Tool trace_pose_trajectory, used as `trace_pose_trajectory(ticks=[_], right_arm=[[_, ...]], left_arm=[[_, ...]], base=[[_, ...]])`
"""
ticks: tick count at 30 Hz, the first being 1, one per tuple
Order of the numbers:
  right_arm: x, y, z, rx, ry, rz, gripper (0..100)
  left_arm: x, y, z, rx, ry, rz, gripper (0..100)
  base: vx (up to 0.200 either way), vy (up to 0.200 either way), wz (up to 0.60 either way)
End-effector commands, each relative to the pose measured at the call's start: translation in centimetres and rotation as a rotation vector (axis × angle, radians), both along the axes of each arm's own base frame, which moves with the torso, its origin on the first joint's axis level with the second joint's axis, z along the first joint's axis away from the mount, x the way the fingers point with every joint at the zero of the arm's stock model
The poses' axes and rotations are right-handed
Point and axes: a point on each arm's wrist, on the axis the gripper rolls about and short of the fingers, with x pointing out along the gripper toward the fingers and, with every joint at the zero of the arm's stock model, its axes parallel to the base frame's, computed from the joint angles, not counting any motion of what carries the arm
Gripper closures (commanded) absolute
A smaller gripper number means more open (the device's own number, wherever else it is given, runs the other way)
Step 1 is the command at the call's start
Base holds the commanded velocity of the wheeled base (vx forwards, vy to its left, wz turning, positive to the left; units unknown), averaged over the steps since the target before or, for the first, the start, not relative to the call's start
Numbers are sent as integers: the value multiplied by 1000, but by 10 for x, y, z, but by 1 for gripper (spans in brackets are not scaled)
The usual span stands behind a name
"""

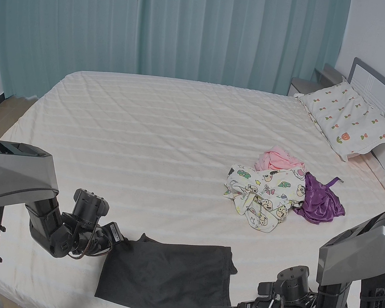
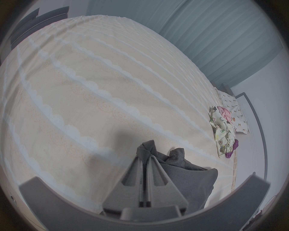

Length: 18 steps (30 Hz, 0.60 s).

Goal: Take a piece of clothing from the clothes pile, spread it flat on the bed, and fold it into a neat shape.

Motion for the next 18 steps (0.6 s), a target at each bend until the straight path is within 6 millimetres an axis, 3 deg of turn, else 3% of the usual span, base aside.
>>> trace_pose_trajectory(ticks=[1, 2, 14, 18], right_arm=[[-1, 6, -5, -4, 8, 23, 0], [-1, 8, -5, -3, 7, 26, 100], [-3, 6, -3, -37, 25, 32, 100], [-13, -1, -2, -74, 41, 24, 100]], left_arm=[[0, 0, 0, 0, 2, 0, 100], [0, 0, 0, -1, 2, 1, 100], [-1, 0, -1, 0, 5, 1, 100], [-1, 0, -1, 1, 5, 2, 100]], base=[[0, 0, 0], [0, 0, 0], [0, 0, 0], [0, 0, 0]])
